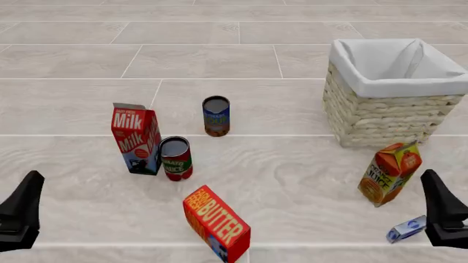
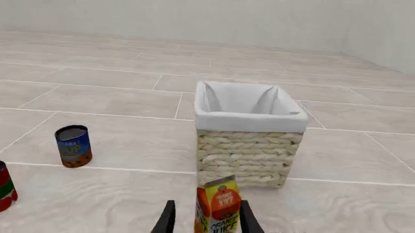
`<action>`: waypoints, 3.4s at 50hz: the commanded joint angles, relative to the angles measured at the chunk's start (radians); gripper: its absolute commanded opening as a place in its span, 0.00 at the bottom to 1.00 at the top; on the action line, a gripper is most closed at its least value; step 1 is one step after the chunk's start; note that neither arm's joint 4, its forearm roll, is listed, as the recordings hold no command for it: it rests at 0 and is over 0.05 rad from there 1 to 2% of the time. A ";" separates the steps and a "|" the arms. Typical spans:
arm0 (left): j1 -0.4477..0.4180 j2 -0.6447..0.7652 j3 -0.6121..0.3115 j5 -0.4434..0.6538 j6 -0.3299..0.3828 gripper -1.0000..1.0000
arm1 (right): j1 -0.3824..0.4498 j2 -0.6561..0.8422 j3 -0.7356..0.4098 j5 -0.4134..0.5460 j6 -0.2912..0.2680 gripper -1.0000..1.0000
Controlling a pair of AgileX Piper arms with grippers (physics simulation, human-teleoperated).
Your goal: Pick the cream cheese and place it in the basket.
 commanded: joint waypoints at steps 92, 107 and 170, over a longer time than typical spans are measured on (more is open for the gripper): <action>0.000 0.000 0.000 0.000 0.000 1.00 | -0.192 0.468 -0.390 0.690 0.324 1.00; 0.000 0.000 0.000 0.000 0.000 1.00 | -0.254 0.532 -0.341 0.618 0.219 1.00; 0.000 0.000 0.000 0.000 0.000 1.00 | -0.178 0.780 -0.148 0.298 0.402 1.00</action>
